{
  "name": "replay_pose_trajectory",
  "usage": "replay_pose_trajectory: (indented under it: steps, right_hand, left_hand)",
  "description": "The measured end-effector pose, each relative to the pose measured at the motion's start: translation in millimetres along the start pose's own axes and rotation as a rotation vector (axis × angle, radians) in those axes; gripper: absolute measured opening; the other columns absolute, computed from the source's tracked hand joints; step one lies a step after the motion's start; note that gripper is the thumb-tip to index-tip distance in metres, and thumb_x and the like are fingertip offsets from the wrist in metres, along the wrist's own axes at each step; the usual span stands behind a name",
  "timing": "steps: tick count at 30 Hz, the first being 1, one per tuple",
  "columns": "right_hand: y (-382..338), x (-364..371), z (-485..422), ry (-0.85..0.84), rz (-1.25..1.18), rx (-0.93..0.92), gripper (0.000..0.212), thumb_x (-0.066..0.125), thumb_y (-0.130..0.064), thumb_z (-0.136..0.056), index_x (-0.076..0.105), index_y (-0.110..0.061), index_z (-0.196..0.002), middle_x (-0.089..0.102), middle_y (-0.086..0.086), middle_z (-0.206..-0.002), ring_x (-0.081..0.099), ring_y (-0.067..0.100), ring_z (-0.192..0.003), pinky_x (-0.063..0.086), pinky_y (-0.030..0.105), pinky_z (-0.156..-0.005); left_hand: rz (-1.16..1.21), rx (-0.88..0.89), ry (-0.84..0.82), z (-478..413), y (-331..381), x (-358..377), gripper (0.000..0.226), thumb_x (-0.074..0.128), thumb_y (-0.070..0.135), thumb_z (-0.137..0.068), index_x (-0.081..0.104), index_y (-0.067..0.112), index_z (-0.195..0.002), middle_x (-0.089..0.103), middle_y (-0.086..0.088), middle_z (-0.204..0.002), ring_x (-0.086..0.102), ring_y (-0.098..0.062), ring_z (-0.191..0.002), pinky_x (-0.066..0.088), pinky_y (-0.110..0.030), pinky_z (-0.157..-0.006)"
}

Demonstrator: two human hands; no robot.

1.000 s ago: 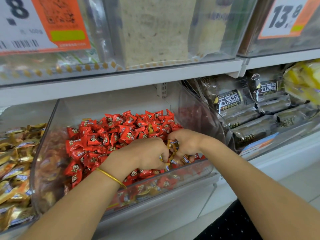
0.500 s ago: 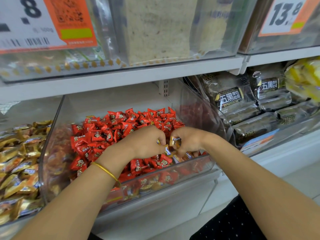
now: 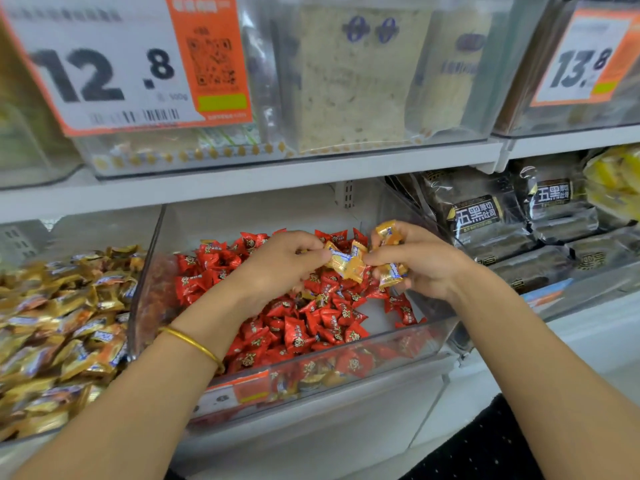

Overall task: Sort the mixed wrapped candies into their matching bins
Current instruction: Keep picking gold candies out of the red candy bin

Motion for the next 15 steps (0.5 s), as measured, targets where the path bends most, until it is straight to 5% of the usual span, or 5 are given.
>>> replay_pose_trajectory:
  steps: [9, 15]
  right_hand:
    - [-14, 87, 10, -0.282, -0.394, 0.154, 0.022, 0.06, -0.001, -0.066, 0.05, -0.018, -0.074, 0.048, 0.003, -0.062, 0.052, 0.008, -0.043, 0.023, 0.01, -0.027]
    - [-17, 111, -4, -0.153, -0.233, 0.131, 0.027, 0.054, 0.007, -0.086, 0.043, -0.018, -0.085, 0.068, 0.007, -0.063, 0.067, 0.02, -0.05, 0.026, 0.01, -0.027]
  left_hand:
    - [0.459, -0.172, 0.061, 74, -2, -67, 0.015, 0.051, 0.008, -0.094, 0.055, 0.005, -0.08, 0.053, -0.008, -0.067, 0.043, -0.008, -0.046, 0.024, -0.013, -0.031]
    - [0.428, -0.17, 0.223, 96, -17, -96, 0.012, 0.05, 0.01, -0.096, 0.055, 0.003, -0.088, 0.055, -0.009, -0.072, 0.049, -0.006, -0.045, 0.025, -0.013, -0.033]
Point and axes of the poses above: each hand's wrist, its own z-axis away from the middle knuckle, its own x-axis out of the palm, y = z × x, the point moved 6 cm from there along -z, towards the middle knuckle
